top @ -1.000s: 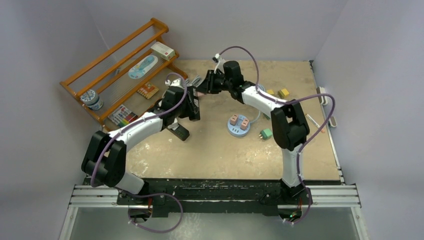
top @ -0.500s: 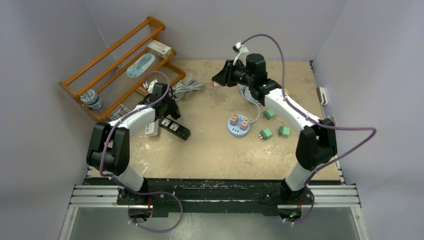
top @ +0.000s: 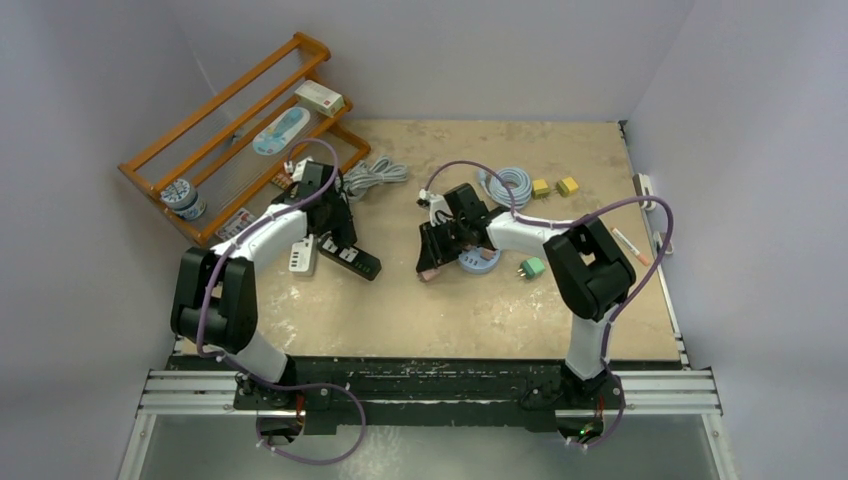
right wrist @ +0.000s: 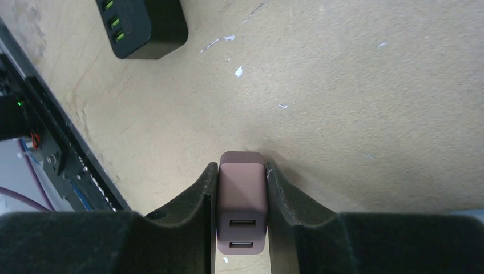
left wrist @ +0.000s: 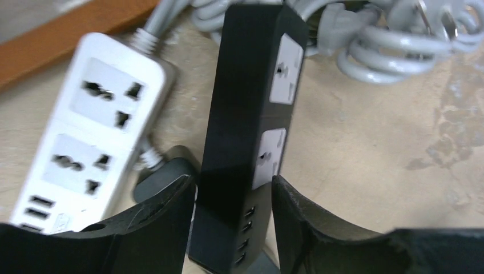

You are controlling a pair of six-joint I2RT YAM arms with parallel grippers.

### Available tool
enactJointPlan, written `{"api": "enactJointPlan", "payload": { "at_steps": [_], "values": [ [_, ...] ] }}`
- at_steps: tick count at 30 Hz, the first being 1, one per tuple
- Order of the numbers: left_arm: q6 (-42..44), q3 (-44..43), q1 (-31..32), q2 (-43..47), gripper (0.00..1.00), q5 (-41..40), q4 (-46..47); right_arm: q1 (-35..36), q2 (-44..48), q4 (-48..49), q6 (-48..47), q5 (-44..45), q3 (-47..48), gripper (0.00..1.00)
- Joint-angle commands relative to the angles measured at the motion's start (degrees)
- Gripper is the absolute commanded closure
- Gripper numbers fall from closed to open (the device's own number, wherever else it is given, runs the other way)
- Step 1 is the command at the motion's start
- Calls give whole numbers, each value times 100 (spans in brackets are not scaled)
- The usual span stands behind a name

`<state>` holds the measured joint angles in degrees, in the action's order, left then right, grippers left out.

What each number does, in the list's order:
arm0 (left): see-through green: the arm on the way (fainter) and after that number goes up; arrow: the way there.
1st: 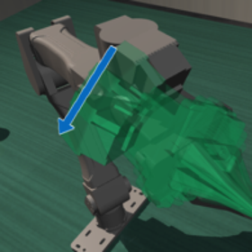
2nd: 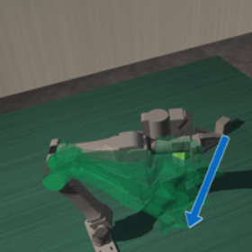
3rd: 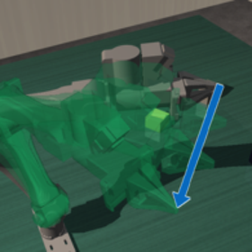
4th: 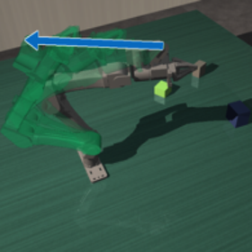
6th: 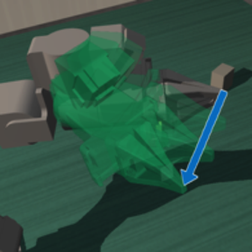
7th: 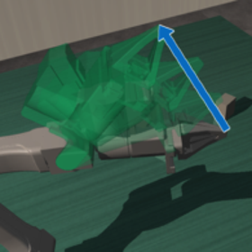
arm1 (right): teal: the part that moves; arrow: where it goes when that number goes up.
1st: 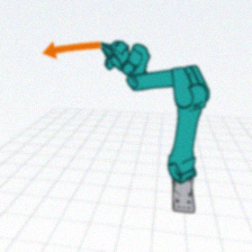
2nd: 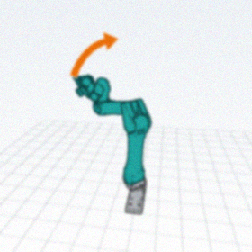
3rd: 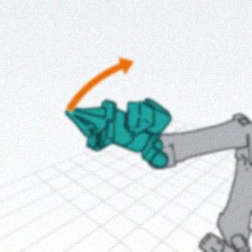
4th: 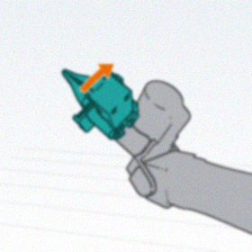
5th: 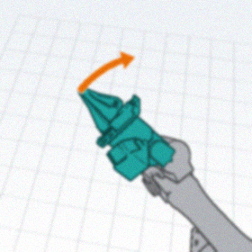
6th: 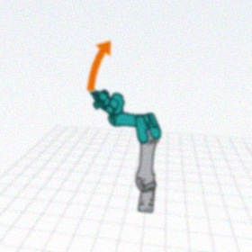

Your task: Pull the plug off the socket

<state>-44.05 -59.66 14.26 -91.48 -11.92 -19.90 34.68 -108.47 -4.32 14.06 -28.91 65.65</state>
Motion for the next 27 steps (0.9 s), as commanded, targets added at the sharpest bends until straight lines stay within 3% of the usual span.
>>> {"api": "enactJointPlan", "payload": {
  "at_steps": [1,9,15,17,23,27],
  "values": [
    [476,-494,-73,392,47,-667,-657,236,-119,-551,-631,-54,-36,78],
    [901,-1195,-72,755,40,-1101,-1424,528,76,-943,-953,195,-42,64],
    [1004,-1153,-68,1123,37,-1068,-1173,612,528,-1070,-959,418,-110,32],
    [1061,-1191,-70,1219,31,-984,-1024,611,761,-1008,-881,613,40,25],
    [1153,-1404,-73,1216,28,-592,-793,533,1641,-544,-296,1889,638,20],
    [1152,-1346,-71,1337,26,-511,-652,215,1852,-902,93,2710,793,20]
  ]
}}
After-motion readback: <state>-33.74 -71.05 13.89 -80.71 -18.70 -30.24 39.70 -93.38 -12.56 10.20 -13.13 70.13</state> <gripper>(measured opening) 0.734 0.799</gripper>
